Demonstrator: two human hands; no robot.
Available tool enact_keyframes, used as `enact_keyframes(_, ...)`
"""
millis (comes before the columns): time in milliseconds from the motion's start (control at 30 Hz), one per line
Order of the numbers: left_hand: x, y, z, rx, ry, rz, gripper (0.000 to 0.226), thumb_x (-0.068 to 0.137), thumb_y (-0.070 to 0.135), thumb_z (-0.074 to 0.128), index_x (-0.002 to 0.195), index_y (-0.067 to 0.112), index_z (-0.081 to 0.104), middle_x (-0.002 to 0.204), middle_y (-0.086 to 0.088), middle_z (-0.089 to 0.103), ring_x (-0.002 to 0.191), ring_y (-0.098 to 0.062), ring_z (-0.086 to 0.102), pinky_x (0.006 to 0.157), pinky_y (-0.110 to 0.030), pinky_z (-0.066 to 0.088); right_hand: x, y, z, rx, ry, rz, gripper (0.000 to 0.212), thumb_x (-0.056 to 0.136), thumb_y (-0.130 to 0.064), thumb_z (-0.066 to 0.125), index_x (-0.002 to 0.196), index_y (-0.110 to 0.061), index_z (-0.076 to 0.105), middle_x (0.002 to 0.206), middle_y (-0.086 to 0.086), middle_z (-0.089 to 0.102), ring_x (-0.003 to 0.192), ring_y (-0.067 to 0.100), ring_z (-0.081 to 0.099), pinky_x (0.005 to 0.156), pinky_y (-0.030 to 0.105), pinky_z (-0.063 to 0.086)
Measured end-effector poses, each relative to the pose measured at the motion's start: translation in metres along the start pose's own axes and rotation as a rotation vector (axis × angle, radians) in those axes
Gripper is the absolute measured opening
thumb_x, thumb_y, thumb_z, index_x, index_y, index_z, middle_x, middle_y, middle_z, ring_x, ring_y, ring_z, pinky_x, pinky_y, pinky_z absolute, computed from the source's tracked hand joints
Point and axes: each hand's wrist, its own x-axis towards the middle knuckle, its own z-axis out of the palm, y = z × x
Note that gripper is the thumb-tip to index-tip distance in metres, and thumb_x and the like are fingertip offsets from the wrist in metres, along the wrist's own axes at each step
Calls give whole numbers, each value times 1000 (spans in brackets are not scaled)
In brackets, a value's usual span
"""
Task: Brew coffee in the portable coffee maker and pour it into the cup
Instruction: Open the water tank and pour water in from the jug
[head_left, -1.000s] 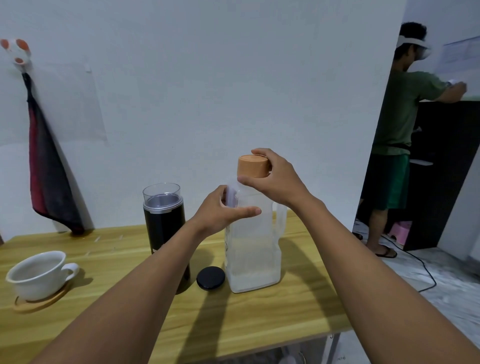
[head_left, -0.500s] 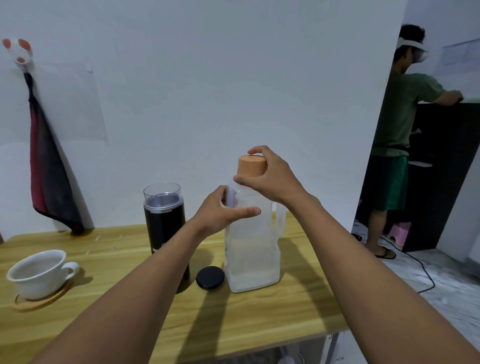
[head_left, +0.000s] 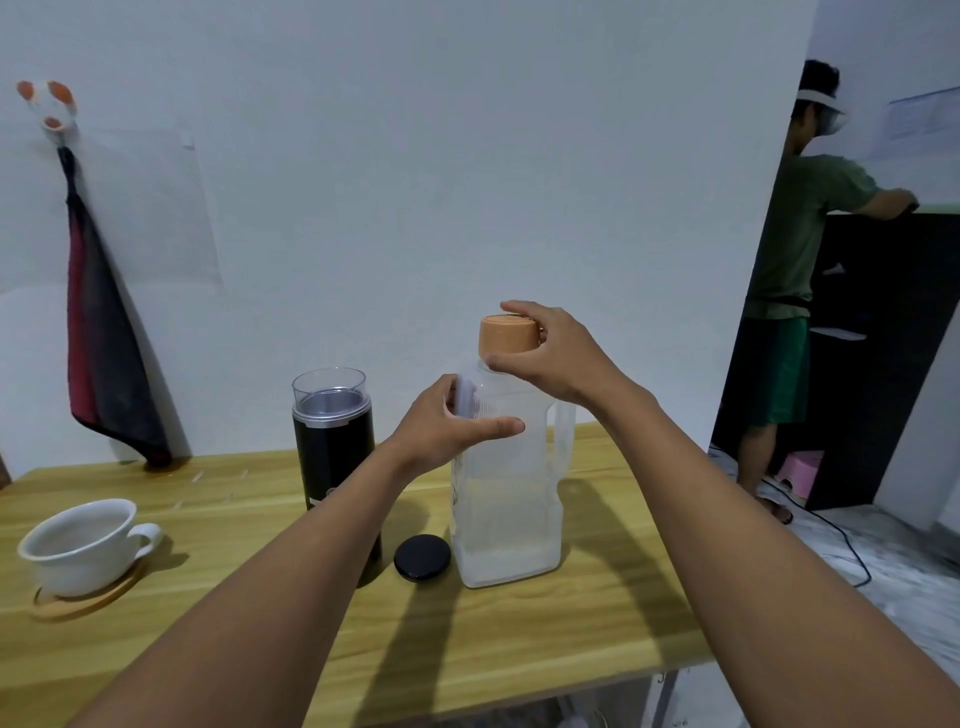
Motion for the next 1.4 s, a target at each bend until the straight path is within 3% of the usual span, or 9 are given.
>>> enact_keyframes(100,0,0,0,3,5,5,66,66,48,92,118,31,55,116,12,64,105,-6,62,78,-24,54,-3,-3,-3,54,-17,51,98,56,-52,72,145,-30,39,113,-12,51,96,-2,55,69,15,43)
enact_keyframes(233,1,-1,0,29,11,-14,67,67,48,91,119,23,56,118,1,65,109,-18,63,92,-41,57,-5,-3,3,21,-62,45,79,69,-47,76,137,-26,42,123,-2,53,96,5,58,72,21,46)
enact_keyframes(333,0,-1,0,53,14,-18,69,66,51,91,118,22,56,118,-1,65,108,-20,63,92,-41,57,-5,-2,8,-38,11,32,74,72,-46,83,133,-28,47,124,-1,51,103,15,57,76,25,46)
enact_keyframes(533,0,-1,0,49,15,-21,82,55,62,89,118,21,56,121,-4,64,111,-24,63,92,-44,58,-2,0,12,165,198,58,65,79,-42,76,135,-25,48,119,-9,55,97,2,56,69,13,41)
enact_keyframes(767,0,1,0,54,13,-16,62,65,50,91,111,30,55,116,6,64,106,-11,63,83,-28,58,-11,10,-7,280,261,39,59,81,-33,74,131,-32,44,110,-22,49,93,-4,56,63,3,44)
enact_keyframes(967,-3,5,0,51,13,-18,67,68,44,90,120,17,57,118,5,65,99,-2,62,71,-17,53,-58,56,-24,253,307,183,57,83,-29,76,129,-33,42,113,-21,50,91,-11,55,66,6,42)
enact_keyframes(1167,-3,5,0,63,6,-15,75,67,46,89,124,10,57,123,-3,65,104,-8,64,75,-20,56,-112,110,8,8,151,379,60,76,-31,83,117,-27,39,124,0,48,101,20,54,75,29,46)
enact_keyframes(1267,-4,6,1,53,-3,-17,73,64,51,89,120,17,58,118,5,65,98,0,62,66,-11,50,-131,129,27,-121,19,512,53,77,-35,77,111,-25,38,121,2,47,97,23,54,83,43,50)
enact_keyframes(1400,-5,6,0,43,2,-31,73,62,53,88,120,20,58,118,5,65,104,-5,62,74,-19,51,-150,143,46,-214,-92,570,51,77,-43,74,109,-26,37,116,-3,46,92,21,53,82,42,49)
